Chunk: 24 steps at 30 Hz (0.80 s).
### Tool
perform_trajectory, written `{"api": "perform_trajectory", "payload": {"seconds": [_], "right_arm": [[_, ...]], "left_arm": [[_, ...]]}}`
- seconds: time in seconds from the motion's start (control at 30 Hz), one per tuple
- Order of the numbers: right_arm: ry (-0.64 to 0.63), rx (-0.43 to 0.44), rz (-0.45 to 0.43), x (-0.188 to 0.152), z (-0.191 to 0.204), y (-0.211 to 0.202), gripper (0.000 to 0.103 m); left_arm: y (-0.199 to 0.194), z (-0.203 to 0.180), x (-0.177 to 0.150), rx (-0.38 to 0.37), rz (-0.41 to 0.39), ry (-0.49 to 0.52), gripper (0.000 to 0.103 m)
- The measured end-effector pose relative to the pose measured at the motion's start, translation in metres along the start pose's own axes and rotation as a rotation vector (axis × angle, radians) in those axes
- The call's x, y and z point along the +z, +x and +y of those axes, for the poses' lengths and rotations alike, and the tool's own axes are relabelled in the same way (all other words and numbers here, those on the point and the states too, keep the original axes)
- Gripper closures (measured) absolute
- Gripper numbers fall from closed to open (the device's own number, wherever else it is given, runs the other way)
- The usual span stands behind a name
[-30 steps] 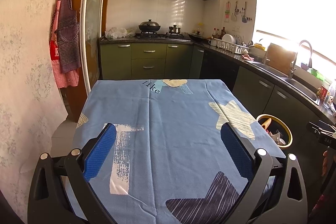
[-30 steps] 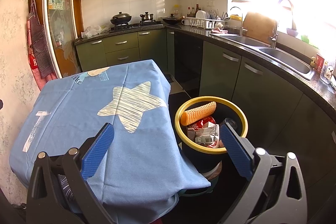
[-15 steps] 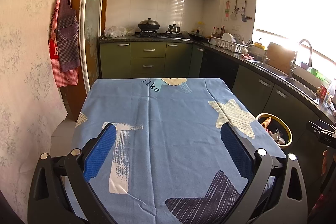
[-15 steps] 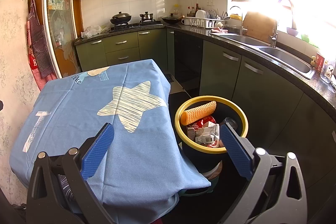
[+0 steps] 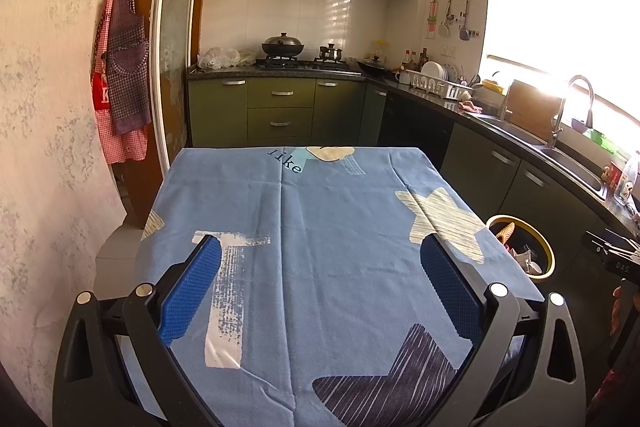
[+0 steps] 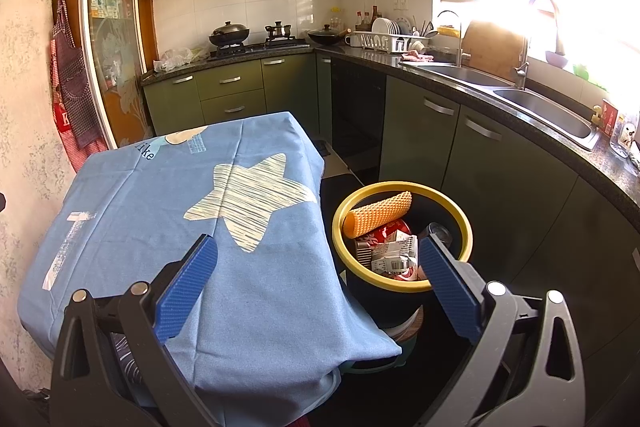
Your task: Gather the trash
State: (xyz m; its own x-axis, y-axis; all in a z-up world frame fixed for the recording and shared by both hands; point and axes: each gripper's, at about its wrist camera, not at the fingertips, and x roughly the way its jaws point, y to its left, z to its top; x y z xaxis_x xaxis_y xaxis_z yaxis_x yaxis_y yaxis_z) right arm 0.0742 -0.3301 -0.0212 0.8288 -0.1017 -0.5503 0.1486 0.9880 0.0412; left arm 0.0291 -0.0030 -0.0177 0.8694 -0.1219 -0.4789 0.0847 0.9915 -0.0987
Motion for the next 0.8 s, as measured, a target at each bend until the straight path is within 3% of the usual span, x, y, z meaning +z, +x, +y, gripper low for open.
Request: {"api": "perform_trajectory", "payload": {"seconds": [0.8], "right_arm": [[0.0,0.0,0.002,-0.0005,0.0005,0.0005,0.007]], "left_arm": [[0.0072,-0.0033,-0.0019,0.0,0.025,0.003,0.005]]}}
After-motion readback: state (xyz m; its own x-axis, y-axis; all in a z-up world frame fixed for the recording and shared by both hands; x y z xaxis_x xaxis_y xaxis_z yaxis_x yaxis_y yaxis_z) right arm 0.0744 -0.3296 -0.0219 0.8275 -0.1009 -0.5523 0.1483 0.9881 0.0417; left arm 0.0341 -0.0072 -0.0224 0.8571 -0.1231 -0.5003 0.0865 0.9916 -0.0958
